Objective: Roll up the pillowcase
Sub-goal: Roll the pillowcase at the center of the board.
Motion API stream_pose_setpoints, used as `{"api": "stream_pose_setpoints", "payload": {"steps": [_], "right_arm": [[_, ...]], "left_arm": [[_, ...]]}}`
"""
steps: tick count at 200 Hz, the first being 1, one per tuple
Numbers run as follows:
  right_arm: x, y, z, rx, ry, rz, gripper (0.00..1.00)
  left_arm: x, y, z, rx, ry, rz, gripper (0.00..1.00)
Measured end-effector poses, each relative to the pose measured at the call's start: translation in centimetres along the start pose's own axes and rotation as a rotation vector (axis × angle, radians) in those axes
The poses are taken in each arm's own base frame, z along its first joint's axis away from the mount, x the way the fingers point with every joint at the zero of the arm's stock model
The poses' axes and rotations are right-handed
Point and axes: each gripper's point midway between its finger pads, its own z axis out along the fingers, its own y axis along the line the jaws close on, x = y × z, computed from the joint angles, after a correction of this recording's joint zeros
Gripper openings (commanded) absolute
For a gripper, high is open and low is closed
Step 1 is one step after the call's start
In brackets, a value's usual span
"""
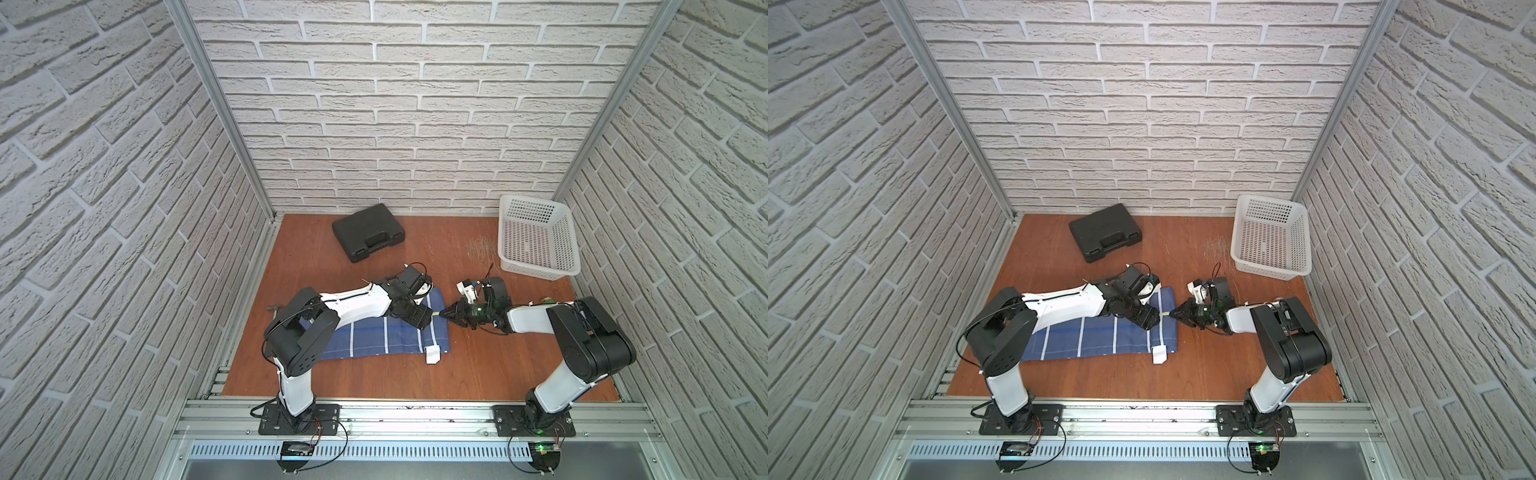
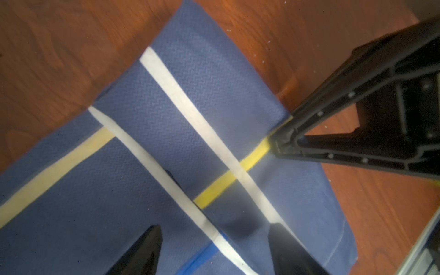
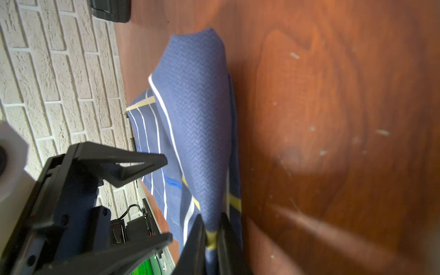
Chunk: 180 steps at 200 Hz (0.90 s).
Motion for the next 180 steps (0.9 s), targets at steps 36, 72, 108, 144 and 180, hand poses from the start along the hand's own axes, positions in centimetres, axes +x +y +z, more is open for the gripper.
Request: {"api": "stream_pose_setpoints", "payload": {"steps": [36,72,108,144,180], "right_arm": [[0.2,-0.3,-0.7,0.056,-0.006,-0.007,0.04],[-0.3,0.3,-1.9,0.172,-0.025,-0.061,0.04],[-0.4,0.8,-2.9,0.321,-0.042,-0.101,0.06],[0.2,0.9,-3.6,0.505,-0.05,-0.098,0.08],[-0.1,3.0,-4.2,0.651,-0.097,-0.107,0.12]], "left_arm": [[0.5,0.4,-0.1,-0.021,0.023,0.009,0.98],[1.1,0.8,-0.6,-0.039,0.046,0.022,0.98],[0.7,1.1,-2.0,-0.051,0.025,0.033,0.98],[0.9,2.0,-3.1,-0.062,0.007,0.015,0.98],[2.2,2.9,-3.7,-0.071,0.012,-0.005,0.98]]}}
